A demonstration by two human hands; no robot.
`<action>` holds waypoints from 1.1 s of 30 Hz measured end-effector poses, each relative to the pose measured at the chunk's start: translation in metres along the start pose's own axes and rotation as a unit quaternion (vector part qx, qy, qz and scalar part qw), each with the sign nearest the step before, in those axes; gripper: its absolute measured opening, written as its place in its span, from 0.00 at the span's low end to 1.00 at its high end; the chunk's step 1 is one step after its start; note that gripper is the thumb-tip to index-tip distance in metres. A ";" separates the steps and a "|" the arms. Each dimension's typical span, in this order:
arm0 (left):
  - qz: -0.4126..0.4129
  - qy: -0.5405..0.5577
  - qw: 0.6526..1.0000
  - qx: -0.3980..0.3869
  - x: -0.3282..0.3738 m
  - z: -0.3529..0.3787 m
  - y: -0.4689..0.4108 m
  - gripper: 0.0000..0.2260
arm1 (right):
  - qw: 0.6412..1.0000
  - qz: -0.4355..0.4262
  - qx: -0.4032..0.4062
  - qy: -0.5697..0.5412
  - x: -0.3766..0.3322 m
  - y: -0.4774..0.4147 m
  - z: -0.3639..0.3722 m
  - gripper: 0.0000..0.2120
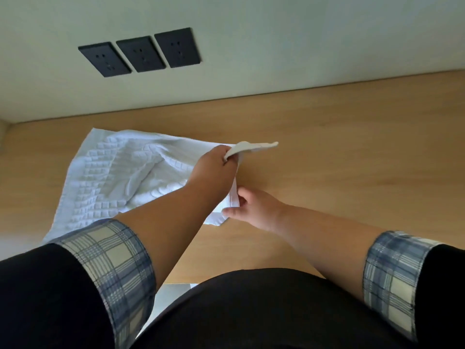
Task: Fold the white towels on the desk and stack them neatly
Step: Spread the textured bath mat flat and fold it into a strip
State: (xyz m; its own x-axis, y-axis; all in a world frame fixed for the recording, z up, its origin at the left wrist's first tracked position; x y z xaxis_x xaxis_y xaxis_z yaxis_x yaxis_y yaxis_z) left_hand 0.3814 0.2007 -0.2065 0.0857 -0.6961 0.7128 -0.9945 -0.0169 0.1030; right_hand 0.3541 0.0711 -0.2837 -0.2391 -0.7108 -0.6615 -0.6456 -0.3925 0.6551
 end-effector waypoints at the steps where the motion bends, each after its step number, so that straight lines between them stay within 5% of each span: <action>1: 0.000 0.000 1.000 0.012 0.004 -0.003 -0.006 0.09 | 1.000 0.008 0.001 0.010 -0.005 0.000 0.000 0.18; 5: 0.006 -0.014 0.999 0.032 0.017 -0.007 -0.032 0.09 | 0.998 0.020 -0.046 0.045 -0.019 0.006 -0.001 0.17; 9: -0.014 0.000 1.000 0.002 0.030 0.010 -0.064 0.12 | 0.980 0.042 -0.058 -0.186 -0.014 0.019 -0.003 0.13; 14: 0.063 0.034 0.986 -0.150 0.042 0.058 -0.076 0.29 | 0.793 0.111 -0.015 -0.599 0.021 0.026 -0.029 0.13; 19: 0.171 -0.095 0.979 -0.054 0.010 0.074 -0.007 0.25 | 0.613 0.149 0.023 -0.776 0.045 0.022 -0.058 0.12; 22: 0.099 -0.172 0.966 -0.164 -0.029 0.089 0.036 0.35 | 0.576 0.178 0.022 -0.797 0.047 0.016 -0.061 0.13; 24: 0.061 -0.244 0.953 -0.168 -0.046 0.092 0.041 0.41 | 0.564 0.182 0.010 -0.805 0.045 0.012 -0.057 0.14; 27: 0.010 -0.272 0.952 -0.141 -0.046 0.085 0.023 0.31 | 0.539 0.176 -0.011 -0.823 0.035 0.010 -0.052 0.15; 29: 0.021 -0.254 0.960 -0.114 -0.041 0.075 0.007 0.06 | 0.577 0.161 -0.019 -0.801 0.029 0.007 -0.052 0.17; 33: 0.068 -0.205 0.970 -0.108 -0.031 0.068 -0.003 0.09 | 0.885 0.172 0.018 -0.433 0.026 0.002 -0.046 0.25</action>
State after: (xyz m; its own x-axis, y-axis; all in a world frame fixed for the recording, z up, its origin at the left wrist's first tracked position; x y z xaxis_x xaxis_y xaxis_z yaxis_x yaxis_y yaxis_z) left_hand 0.3782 0.1738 -0.2757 -0.1200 -0.9095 0.3979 -0.9554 0.2148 0.2029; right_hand 0.3802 0.0252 -0.2824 -0.8815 -0.0644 -0.4679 -0.4463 -0.2102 0.8698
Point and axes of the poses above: each hand's wrist, its own y-axis away from the middle knuckle, its own z-axis out of the palm, x = y × z, the point moved 3 cm from there along -y, towards the middle knuckle, and after that the axes turned 13 degrees about z, right-handed, at the moved point
